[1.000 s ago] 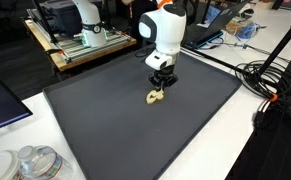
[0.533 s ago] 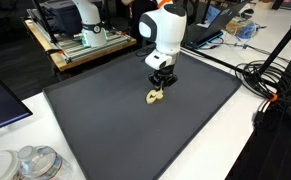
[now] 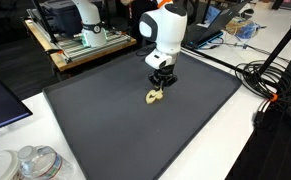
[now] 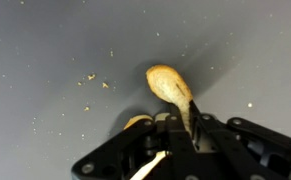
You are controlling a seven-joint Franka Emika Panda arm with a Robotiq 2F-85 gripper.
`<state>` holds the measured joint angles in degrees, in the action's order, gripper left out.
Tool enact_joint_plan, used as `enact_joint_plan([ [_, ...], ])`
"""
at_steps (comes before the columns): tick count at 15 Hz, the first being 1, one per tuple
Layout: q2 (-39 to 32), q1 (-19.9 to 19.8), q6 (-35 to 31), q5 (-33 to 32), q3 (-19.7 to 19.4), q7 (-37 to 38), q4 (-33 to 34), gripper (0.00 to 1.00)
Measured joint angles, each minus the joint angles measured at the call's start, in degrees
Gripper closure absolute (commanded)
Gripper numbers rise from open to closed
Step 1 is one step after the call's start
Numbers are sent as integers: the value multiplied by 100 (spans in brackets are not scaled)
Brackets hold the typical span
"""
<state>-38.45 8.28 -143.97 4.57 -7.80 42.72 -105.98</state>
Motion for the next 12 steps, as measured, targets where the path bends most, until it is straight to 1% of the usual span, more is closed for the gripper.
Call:
enact_joint_plan([
  [10,6,13,82,-33,-45,20,0,97],
  [11,6,14,83,-41,-49,20,0,64],
  [12,7,14,84,-42,-49,20,0,62],
])
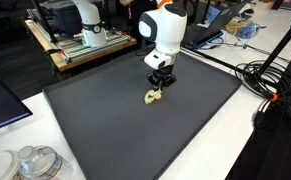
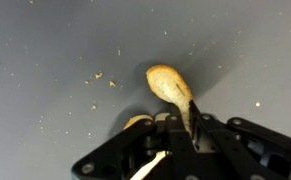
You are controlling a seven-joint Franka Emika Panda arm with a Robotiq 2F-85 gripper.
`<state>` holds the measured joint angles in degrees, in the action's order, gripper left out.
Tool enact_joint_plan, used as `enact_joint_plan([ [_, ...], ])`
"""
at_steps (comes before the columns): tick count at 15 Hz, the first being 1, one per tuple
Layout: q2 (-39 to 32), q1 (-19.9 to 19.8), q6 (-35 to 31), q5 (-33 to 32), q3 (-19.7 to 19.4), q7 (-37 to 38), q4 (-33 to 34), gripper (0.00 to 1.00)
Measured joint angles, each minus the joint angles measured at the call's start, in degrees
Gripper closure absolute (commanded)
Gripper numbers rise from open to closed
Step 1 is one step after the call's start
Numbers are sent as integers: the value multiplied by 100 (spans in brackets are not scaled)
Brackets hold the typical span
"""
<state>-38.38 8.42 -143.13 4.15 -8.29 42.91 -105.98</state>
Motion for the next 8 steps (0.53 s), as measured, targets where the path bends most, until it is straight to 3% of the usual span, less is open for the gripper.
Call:
enact_joint_plan([
  [8,182,21,205,-122,-75,20,-28,8],
])
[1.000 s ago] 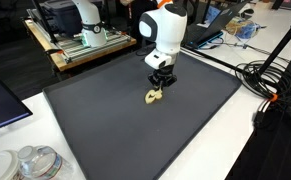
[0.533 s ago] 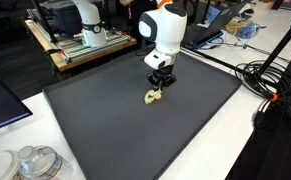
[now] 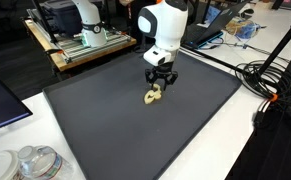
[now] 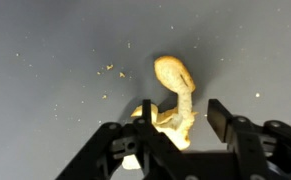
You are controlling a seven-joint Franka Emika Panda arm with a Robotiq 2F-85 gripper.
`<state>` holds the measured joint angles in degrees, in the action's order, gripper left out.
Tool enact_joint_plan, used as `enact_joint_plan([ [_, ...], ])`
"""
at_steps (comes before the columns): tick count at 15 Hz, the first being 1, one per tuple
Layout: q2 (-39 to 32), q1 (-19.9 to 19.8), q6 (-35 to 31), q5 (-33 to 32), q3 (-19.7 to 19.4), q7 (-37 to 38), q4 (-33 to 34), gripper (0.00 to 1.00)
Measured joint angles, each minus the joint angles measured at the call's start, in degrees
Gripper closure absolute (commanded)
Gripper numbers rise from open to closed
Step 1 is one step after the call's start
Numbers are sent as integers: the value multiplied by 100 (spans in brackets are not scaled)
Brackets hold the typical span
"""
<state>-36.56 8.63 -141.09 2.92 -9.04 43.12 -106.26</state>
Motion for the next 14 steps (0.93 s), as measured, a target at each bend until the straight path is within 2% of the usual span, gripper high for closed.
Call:
enact_joint_plan([
  [2,124,91,109,-220,-85,139,-33,0],
  [9,520,699,746,-1263,-220,1230,-73,0],
  [14,590,1132,1282,-1766,-179,2529,42,0],
])
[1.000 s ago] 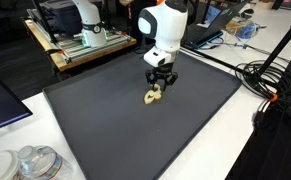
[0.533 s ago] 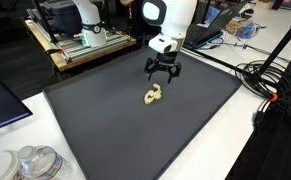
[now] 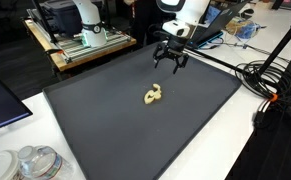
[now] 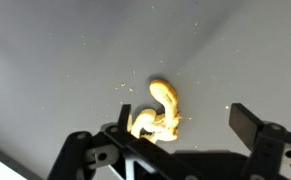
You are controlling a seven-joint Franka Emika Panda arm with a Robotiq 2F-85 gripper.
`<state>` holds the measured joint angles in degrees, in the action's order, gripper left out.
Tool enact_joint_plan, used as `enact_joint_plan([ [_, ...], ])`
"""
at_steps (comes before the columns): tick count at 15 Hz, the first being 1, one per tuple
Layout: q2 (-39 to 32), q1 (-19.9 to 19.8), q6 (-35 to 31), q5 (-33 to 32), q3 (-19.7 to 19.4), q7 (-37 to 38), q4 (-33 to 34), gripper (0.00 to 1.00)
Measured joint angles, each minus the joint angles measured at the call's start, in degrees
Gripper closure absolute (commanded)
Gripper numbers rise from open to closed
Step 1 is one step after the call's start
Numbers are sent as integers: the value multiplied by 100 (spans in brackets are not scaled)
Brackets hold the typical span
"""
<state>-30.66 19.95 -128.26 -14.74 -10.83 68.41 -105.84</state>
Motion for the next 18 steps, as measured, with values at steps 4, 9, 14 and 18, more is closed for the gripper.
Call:
enact_joint_plan([
  [4,-28,159,397,-95,181,1051,175,0],
  [9,-204,219,489,-100,398,2336,427,0],
  [14,-526,220,636,-100,509,3057,790,0],
  [18,-687,212,1435,-100,527,3115,1386,0],
])
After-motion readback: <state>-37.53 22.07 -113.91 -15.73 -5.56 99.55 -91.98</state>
